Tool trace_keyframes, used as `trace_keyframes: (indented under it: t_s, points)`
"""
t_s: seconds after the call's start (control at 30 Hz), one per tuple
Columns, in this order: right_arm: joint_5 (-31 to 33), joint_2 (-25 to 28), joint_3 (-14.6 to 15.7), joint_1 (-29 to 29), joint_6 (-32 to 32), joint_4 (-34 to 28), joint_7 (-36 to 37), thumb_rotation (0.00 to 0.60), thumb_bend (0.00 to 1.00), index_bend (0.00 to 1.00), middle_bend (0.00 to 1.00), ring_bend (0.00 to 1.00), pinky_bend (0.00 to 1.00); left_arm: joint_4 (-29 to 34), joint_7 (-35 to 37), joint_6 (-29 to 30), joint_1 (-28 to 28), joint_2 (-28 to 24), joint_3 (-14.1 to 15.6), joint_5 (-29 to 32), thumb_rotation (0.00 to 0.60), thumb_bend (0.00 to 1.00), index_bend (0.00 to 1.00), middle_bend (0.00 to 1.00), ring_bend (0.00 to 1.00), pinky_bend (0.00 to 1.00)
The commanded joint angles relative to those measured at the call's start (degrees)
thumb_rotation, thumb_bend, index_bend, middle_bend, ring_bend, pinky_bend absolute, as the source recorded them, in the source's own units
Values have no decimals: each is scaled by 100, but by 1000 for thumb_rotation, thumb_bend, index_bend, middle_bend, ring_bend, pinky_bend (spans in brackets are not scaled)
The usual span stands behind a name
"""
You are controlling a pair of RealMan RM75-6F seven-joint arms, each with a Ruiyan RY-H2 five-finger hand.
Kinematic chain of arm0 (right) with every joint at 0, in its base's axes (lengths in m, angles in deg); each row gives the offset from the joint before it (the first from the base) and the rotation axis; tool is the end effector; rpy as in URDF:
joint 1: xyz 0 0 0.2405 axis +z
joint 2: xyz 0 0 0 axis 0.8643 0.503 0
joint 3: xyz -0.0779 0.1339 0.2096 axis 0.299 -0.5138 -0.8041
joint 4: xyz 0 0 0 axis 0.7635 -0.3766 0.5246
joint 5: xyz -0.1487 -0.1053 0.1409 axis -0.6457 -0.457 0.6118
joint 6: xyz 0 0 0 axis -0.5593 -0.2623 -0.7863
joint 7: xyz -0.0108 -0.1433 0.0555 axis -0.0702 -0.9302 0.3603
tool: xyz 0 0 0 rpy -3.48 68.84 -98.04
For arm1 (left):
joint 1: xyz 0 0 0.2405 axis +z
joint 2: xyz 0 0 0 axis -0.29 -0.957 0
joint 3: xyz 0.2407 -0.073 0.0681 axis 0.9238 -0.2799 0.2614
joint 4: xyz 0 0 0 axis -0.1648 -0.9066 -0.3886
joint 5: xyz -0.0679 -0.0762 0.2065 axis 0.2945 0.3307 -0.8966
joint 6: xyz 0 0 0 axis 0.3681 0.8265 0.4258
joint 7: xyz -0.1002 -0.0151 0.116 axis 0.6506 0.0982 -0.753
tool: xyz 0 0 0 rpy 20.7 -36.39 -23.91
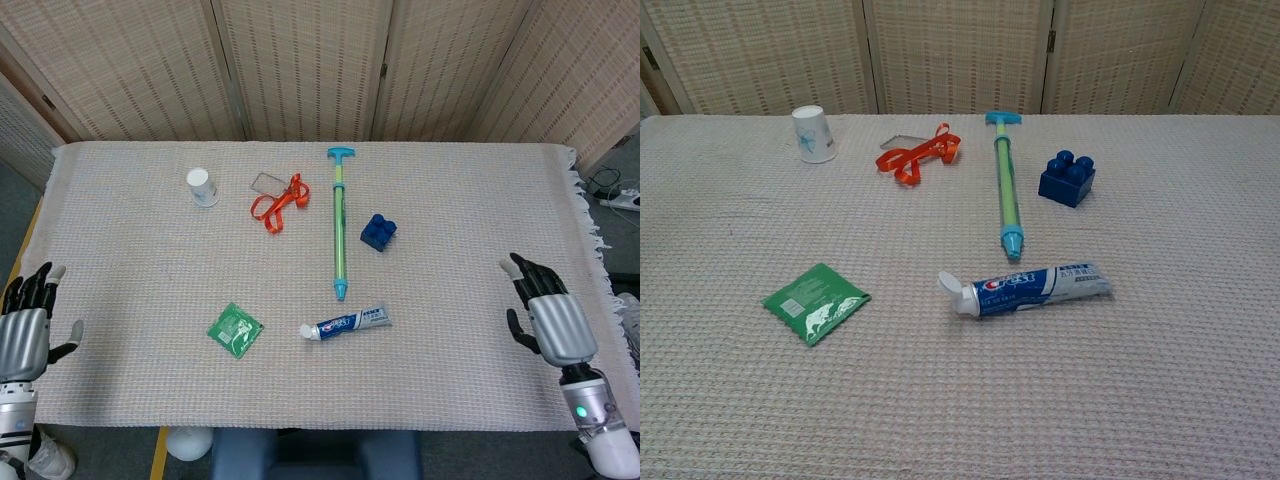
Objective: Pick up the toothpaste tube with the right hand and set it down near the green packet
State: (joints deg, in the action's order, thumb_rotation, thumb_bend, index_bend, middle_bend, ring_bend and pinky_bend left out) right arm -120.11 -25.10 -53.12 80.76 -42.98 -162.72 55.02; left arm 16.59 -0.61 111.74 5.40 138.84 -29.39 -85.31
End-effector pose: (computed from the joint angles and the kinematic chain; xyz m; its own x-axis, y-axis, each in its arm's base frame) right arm -0.2817 -0.2287 0.1376 0.4138 -0.0323 0.9098 -0.9061 -0.1109 0.4082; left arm -0.2844 0.2311 0.1430 0.4397 -0.0399 0.8973 0.8954 0.0970 -0.4345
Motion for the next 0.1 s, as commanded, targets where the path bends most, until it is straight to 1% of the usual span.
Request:
trace_keyframes:
  t_s: [0.03, 0.1]
  points:
    - [-238, 52, 91, -488, -340, 237, 388, 600, 609, 0, 60, 82, 101, 159, -121, 163, 164, -43, 138, -128, 600, 449, 0, 56, 105, 0]
    - [-296, 54, 77, -645, -437, 327, 486, 600, 609, 0, 60, 82, 101, 238, -178, 222, 236, -43, 211, -212, 600, 449, 0, 57, 105, 0]
